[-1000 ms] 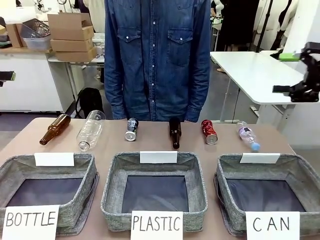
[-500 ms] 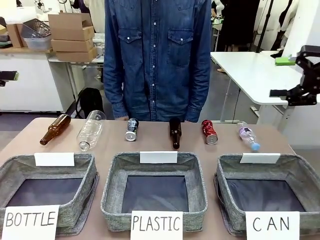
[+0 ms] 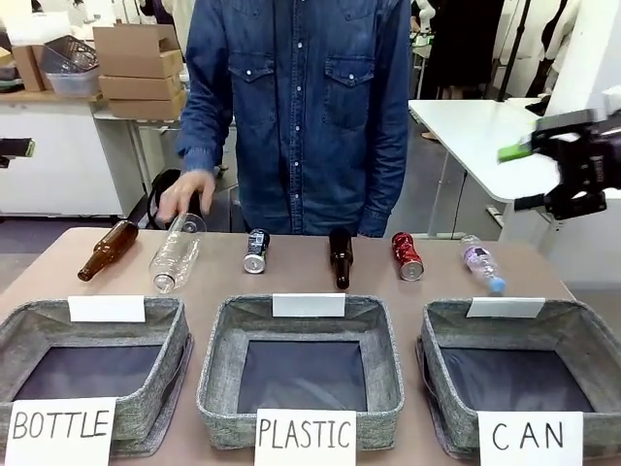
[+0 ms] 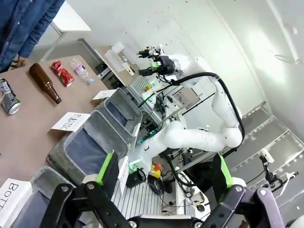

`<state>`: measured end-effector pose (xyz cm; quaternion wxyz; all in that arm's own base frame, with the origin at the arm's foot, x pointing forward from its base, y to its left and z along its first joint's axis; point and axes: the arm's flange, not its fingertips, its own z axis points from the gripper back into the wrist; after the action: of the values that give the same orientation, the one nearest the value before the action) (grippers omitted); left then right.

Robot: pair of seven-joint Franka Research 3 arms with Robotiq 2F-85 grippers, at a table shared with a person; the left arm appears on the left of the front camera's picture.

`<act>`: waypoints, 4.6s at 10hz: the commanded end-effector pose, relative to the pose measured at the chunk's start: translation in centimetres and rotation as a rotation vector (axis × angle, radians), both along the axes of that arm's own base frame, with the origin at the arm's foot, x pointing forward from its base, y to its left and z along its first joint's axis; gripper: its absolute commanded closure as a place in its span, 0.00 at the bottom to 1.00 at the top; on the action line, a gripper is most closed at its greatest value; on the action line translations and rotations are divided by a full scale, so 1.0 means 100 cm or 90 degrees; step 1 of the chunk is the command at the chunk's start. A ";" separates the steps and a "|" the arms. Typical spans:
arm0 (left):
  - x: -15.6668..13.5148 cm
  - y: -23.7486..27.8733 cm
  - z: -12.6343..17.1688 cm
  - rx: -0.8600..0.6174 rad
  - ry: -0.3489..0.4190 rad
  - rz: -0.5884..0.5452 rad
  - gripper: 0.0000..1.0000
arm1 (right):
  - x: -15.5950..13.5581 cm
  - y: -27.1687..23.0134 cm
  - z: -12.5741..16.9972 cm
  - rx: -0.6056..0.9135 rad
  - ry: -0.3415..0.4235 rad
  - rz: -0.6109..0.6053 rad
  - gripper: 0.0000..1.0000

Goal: Sort the can waste into the basket.
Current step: Pick up the can waste from the table and place it in the right Fabric basket.

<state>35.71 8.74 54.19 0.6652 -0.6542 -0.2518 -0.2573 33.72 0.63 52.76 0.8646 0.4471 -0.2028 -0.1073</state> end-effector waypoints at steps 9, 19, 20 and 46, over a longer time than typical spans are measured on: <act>-0.001 0.001 0.000 0.003 -0.016 -0.013 0.00 | 0.093 0.056 -0.013 -0.406 0.226 -0.081 0.00; -0.001 0.001 0.000 0.003 -0.016 -0.013 0.00 | 0.284 0.125 -0.180 -0.462 0.305 0.019 0.00; -0.001 0.001 0.000 0.003 -0.016 -0.013 0.00 | 0.293 0.135 -0.198 -0.507 0.316 -0.008 0.00; -0.001 0.001 0.000 0.003 -0.016 -0.013 0.00 | 0.094 0.081 -0.032 -0.682 0.460 0.161 1.00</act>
<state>35.82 8.81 54.29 0.6649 -0.6533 -0.2516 -0.2602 46.76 8.53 49.08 0.9890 -0.0425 0.1316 -0.0525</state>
